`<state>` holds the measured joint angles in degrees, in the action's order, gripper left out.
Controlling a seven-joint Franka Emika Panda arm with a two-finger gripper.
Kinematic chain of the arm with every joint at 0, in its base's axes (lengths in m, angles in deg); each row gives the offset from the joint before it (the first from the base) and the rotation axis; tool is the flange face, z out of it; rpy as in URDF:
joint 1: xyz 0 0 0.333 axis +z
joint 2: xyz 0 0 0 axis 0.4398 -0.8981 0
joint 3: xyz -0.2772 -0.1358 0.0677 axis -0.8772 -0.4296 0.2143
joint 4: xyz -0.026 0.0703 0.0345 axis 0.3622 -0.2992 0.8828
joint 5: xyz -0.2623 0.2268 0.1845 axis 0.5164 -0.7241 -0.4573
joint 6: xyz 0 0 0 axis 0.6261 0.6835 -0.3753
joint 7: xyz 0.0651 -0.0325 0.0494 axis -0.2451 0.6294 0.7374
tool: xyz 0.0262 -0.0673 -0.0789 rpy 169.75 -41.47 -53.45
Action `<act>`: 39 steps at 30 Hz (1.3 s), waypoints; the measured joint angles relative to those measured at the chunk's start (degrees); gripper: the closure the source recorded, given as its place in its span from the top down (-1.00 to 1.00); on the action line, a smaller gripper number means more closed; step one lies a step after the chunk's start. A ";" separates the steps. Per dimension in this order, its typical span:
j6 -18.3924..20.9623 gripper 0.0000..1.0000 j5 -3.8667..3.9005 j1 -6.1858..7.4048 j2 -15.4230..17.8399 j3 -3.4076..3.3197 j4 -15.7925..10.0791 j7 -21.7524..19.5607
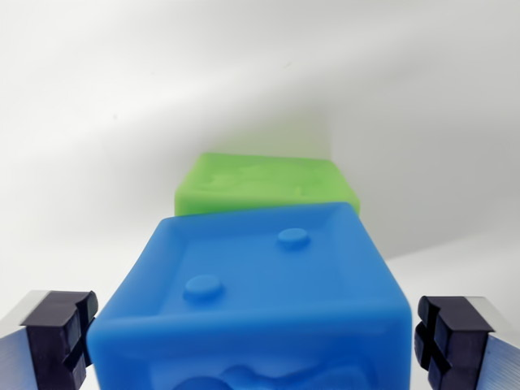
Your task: Stack cube
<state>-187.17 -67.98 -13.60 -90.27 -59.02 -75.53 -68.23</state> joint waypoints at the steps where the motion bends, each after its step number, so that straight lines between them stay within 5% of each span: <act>1: 0.00 1.00 0.00 0.00 0.00 0.00 0.00 0.00; 20: 0.66 1.00 -0.19 -0.06 0.87 0.09 -0.07 0.15; 39: 8.73 1.00 -3.27 -0.16 10.00 0.76 -0.81 2.27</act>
<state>-178.44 -71.25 -13.76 -80.27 -58.26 -76.33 -65.96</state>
